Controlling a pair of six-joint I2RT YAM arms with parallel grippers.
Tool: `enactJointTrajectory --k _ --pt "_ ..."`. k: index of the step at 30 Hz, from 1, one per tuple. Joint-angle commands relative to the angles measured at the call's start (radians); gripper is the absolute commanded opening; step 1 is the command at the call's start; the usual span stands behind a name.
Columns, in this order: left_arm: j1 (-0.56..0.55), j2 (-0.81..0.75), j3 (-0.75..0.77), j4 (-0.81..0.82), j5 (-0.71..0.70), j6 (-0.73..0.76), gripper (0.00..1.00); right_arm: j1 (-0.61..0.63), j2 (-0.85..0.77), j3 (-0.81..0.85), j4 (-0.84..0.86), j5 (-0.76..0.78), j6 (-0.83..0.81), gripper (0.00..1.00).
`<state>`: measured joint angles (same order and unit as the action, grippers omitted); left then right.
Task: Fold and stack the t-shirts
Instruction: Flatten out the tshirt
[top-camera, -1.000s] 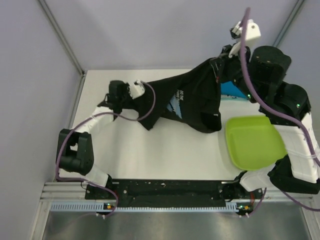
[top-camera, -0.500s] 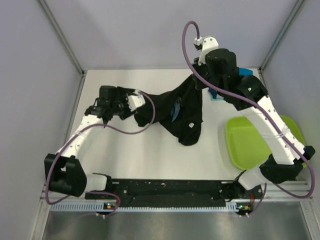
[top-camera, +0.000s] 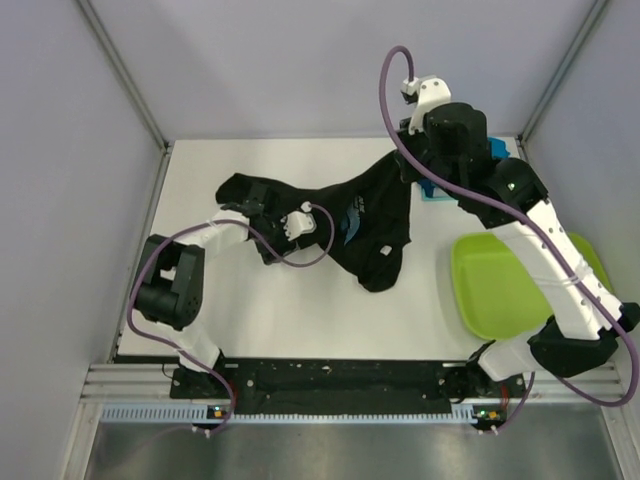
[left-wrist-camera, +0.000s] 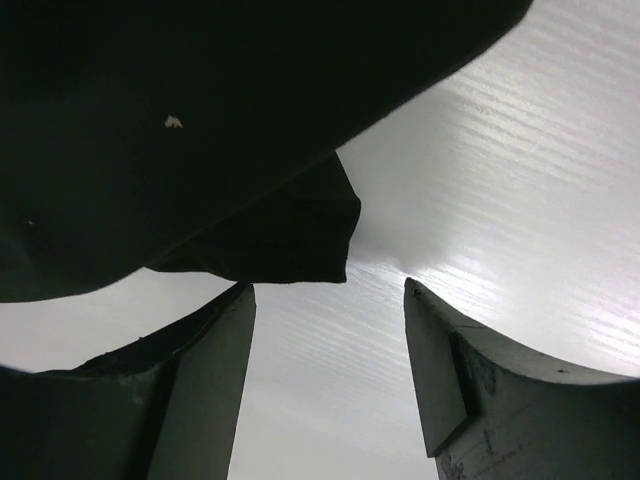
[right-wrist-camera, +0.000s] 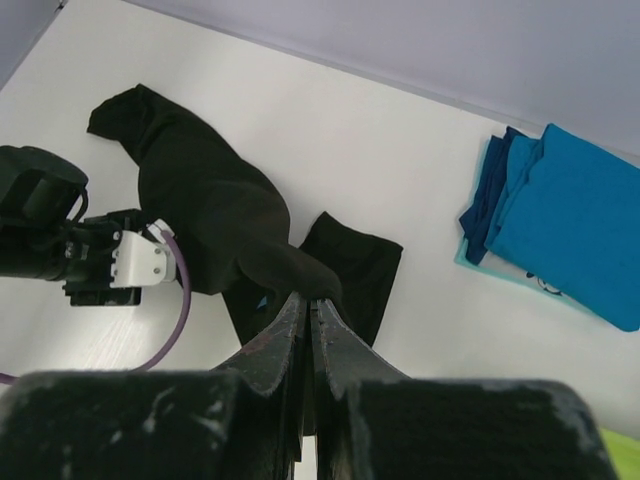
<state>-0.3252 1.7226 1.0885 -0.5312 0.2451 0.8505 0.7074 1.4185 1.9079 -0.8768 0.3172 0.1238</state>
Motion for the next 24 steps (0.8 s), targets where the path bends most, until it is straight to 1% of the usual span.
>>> enactJointTrajectory --k 1,3,4,5,6,7,9,11,15,17,19,21,23,24 --pt "-0.025 -0.012 0.016 0.086 -0.043 -0.042 0.66 -0.014 -0.059 -0.009 0.07 0.014 0.0 0.0" --pt "-0.029 0.005 0.022 0.092 -0.049 -0.041 0.65 -0.016 -0.066 -0.015 0.07 0.016 -0.004 0.0" --pt "-0.032 0.014 0.024 0.097 -0.053 -0.042 0.63 -0.016 -0.067 -0.02 0.07 0.017 -0.006 0.0" --pt "-0.032 0.023 0.025 0.099 -0.053 -0.042 0.56 -0.022 -0.07 -0.026 0.07 0.017 -0.006 0.0" --pt "-0.032 0.023 0.027 0.1 -0.052 -0.044 0.26 -0.029 -0.076 -0.033 0.07 0.016 -0.004 0.0" --pt "-0.032 0.025 0.028 0.096 -0.05 -0.044 0.0 -0.048 -0.081 -0.044 0.071 0.011 0.005 0.0" --pt "-0.028 0.0 0.042 0.094 -0.114 -0.067 0.0 -0.097 -0.098 -0.058 0.075 -0.035 0.028 0.0" --pt "0.003 -0.075 0.05 0.108 -0.187 -0.099 0.0 -0.16 -0.121 -0.066 0.076 -0.07 0.042 0.0" --pt "0.151 -0.324 0.138 0.073 -0.191 -0.149 0.0 -0.236 -0.167 -0.035 0.079 -0.106 0.042 0.0" --pt "0.214 -0.44 0.2 0.05 -0.207 -0.139 0.0 -0.244 -0.184 -0.011 0.079 -0.096 0.033 0.0" --pt "0.276 -0.551 0.273 0.018 -0.193 -0.131 0.0 -0.244 -0.2 0.011 0.079 -0.089 0.024 0.0" --pt "0.317 -0.619 0.351 -0.035 -0.196 -0.117 0.0 -0.246 -0.222 0.034 0.079 -0.078 0.019 0.0" --pt "0.318 -0.678 0.405 -0.061 -0.225 -0.091 0.0 -0.246 -0.237 0.057 0.079 -0.079 0.019 0.0" --pt "0.348 -0.698 0.43 -0.073 -0.236 -0.076 0.0 -0.246 -0.248 0.069 0.078 -0.082 0.017 0.0"
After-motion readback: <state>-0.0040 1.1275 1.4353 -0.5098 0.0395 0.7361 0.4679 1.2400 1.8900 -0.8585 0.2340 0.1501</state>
